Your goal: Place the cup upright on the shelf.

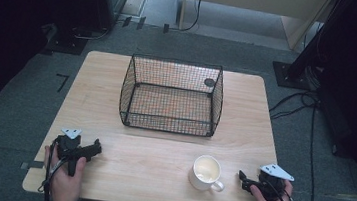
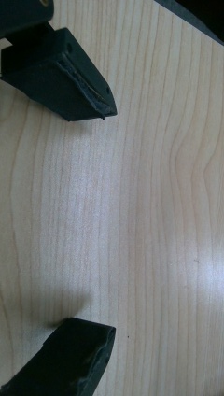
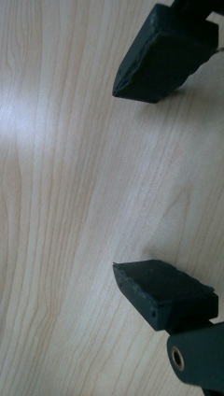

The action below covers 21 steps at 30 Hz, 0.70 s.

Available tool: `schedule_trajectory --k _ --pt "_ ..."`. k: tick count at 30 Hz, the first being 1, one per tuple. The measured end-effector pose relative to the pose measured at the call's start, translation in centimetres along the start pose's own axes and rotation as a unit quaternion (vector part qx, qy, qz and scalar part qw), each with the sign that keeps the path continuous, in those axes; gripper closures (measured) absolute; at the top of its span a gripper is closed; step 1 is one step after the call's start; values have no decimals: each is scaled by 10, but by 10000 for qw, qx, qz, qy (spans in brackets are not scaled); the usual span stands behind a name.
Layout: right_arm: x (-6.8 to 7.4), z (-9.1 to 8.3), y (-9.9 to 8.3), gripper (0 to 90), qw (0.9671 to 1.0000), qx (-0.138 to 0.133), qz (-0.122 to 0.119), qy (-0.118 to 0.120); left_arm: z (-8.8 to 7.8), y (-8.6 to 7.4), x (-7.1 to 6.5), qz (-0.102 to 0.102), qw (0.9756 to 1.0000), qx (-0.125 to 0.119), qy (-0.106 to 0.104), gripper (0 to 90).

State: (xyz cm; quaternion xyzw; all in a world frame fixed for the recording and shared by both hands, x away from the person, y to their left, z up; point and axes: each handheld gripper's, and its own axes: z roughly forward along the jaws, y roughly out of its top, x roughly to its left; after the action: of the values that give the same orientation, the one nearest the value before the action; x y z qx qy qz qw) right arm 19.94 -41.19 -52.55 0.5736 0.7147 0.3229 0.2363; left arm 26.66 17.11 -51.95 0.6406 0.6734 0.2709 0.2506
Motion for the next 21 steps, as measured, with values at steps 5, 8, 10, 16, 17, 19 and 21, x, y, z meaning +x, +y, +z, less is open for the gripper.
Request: schedule_trajectory --k 5,8,10,16,17,19,21 --pt "1 -8 1 183 9995 -134 142 257 0 0 0 0 10000 -1 0 0" --pt "6 -14 5 181 9994 -168 59 311 0 0 0 1 10000 0 0 0" --pt "10 -19 7 182 9990 -204 5 406 0 0 0 -1 10000 -1 1 0" --pt "20 -35 12 194 9972 -380 -110 642 0 0 0 0 10000 -2 0 0" --pt "23 -40 14 195 9961 -401 -128 773 0 0 0 1 10000 0 0 0" --pt "26 -43 14 196 9955 -421 -134 841 0 0 0 0 10000 -1 1 0" --pt "27 -45 15 200 9947 -448 -134 911 0 0 0 9 10000 -1 -2 0"
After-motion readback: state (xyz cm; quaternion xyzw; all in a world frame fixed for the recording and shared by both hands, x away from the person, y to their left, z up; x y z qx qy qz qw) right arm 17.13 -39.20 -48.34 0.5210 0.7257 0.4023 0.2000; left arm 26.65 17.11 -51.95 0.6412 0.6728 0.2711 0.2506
